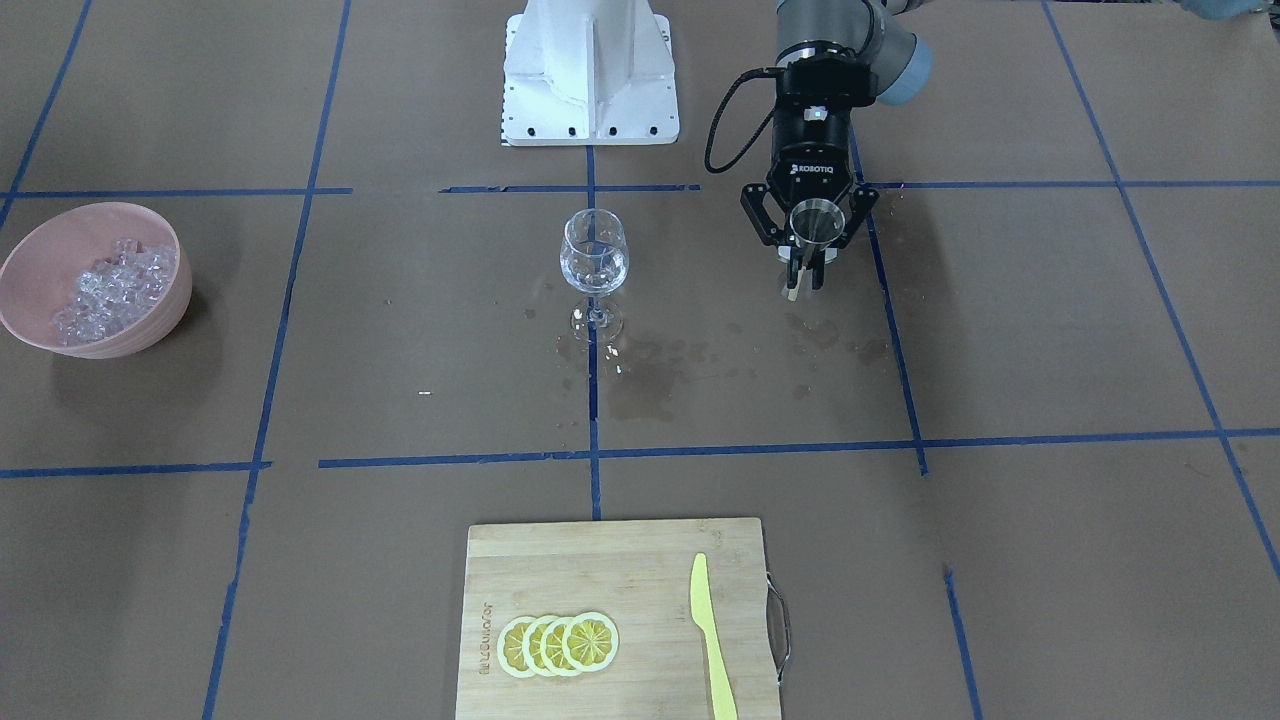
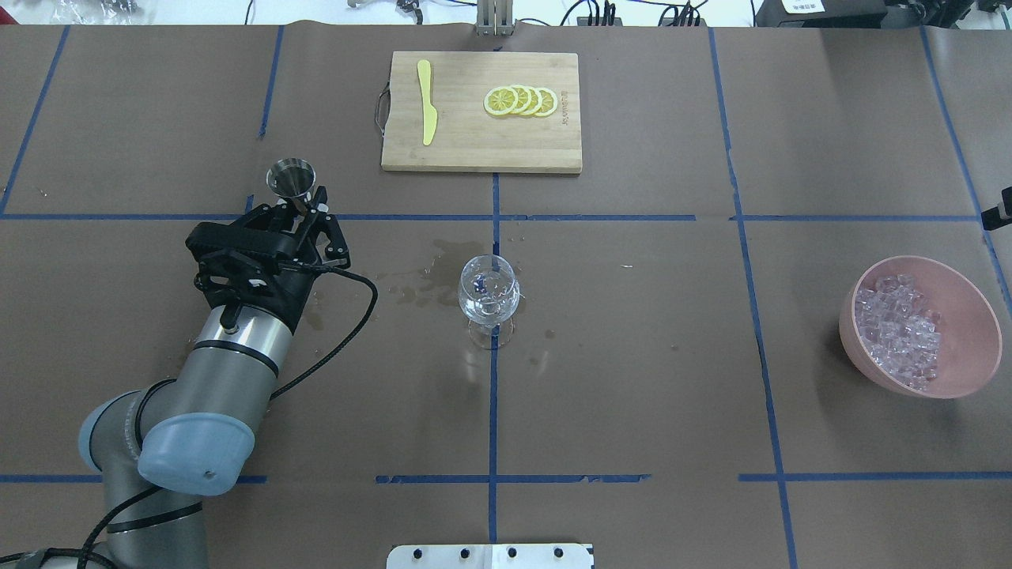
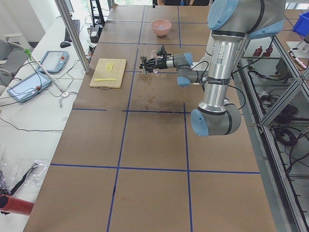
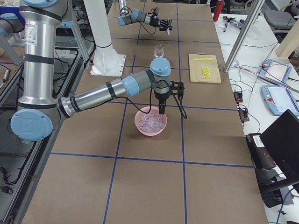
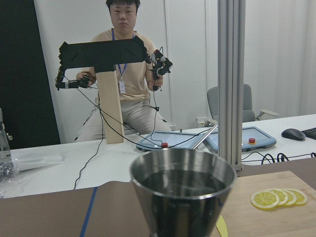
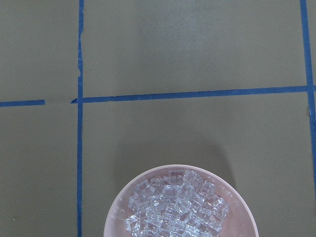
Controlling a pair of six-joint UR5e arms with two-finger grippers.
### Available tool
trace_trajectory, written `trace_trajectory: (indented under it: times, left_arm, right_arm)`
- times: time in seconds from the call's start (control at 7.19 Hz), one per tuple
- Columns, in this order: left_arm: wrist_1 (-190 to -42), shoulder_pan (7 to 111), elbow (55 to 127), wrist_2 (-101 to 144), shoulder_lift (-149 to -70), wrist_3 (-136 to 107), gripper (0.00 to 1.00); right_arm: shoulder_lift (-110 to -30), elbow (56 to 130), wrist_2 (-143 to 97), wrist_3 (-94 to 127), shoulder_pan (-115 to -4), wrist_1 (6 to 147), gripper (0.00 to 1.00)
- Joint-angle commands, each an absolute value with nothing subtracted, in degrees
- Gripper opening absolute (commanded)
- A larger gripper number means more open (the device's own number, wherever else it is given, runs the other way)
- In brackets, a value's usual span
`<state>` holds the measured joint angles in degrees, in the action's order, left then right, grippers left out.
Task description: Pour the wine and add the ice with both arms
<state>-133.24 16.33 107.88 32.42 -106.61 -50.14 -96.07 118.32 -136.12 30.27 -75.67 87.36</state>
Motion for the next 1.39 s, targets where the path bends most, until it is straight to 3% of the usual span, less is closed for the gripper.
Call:
trace_trajectory:
  times: [0.0, 1.25]
  left_arm:
    - [-133.24, 16.26, 107.05, 32.96, -109.86, -44.16, 0.00]
    - [-133.50, 11.52, 105.03, 34.72, -114.26, -37.00, 0.00]
  right_arm:
    - [-96.15, 118.30, -135.97, 30.41, -75.67, 87.36, 1.00]
    - [-96.50, 118.04, -135.26, 30.32, -75.59, 87.45, 1.00]
